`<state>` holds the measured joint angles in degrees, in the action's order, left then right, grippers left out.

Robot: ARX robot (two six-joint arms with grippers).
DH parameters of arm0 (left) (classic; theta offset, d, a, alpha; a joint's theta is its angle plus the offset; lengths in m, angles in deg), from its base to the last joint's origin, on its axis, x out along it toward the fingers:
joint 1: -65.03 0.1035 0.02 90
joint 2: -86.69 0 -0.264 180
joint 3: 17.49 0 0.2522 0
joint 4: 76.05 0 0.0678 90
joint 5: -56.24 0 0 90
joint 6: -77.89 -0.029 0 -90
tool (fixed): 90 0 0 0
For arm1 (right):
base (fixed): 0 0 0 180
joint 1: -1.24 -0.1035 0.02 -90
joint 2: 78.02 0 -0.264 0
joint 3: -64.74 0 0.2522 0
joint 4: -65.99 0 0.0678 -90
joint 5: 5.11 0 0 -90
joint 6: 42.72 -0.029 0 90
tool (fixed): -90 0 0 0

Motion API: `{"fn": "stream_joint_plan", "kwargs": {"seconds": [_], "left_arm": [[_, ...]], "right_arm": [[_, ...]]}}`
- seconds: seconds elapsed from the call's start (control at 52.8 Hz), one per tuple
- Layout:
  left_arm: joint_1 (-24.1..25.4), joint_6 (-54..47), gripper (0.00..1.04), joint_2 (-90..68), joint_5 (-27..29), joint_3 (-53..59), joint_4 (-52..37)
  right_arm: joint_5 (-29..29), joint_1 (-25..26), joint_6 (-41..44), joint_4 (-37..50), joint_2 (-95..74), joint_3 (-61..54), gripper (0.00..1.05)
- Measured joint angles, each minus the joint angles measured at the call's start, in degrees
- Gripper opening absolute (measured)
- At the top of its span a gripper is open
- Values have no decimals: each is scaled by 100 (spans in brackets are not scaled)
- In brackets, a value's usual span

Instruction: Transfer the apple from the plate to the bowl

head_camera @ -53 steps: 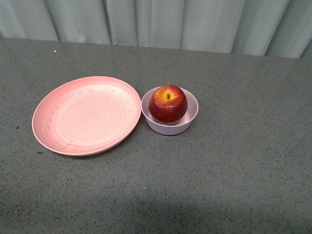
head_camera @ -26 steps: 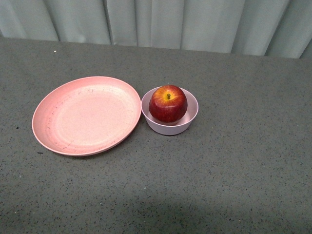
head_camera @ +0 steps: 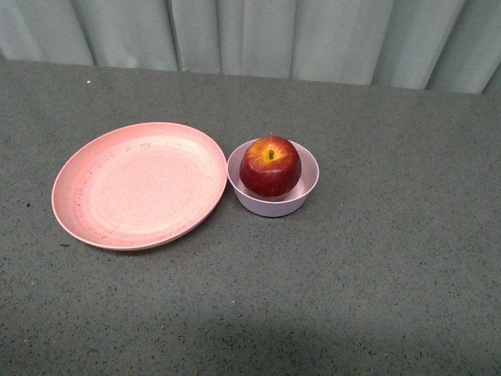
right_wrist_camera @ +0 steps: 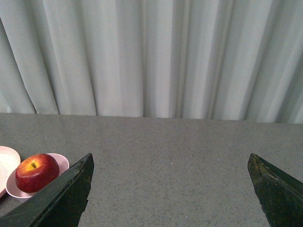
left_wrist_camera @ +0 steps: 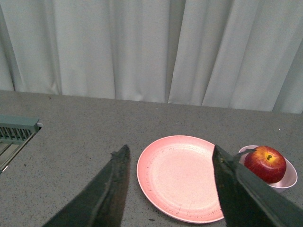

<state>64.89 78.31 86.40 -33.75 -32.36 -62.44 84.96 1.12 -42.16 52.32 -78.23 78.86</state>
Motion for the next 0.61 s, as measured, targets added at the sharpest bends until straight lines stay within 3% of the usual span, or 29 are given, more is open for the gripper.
{"fn": "stream_joint_plan", "kwargs": {"seconds": [0.057, 0.189, 0.265, 0.606], "left_arm": [[0, 0, 61, 0, 0, 0, 0], [0, 0, 90, 0, -2, 0, 0], [0, -2, 100, 0, 0, 0, 0], [0, -13, 98, 0, 0, 0, 0]], "right_arm": [[0, 0, 0, 0, 0, 0, 95], [0, 0, 0, 0, 0, 0, 95], [0, 0, 0, 0, 0, 0, 95], [0, 0, 0, 0, 0, 0, 95]]}}
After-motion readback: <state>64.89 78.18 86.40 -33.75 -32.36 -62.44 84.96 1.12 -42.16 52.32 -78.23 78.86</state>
